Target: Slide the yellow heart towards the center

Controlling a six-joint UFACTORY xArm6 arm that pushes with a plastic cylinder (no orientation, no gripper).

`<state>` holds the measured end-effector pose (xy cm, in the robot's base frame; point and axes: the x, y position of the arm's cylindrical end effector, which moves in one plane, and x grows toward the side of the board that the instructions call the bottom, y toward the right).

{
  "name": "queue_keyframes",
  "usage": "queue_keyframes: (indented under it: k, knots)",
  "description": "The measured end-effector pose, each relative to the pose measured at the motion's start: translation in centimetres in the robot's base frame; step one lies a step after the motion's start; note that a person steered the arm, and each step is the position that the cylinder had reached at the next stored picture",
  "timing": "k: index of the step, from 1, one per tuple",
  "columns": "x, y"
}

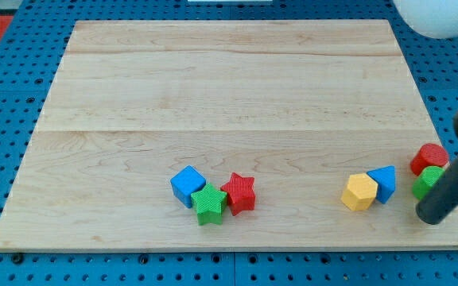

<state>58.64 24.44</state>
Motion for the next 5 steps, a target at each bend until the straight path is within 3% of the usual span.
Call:
queue_keyframes:
  k: [2,5]
  knots:
    - [2.2,2.3]
    - [2.1,5.9]
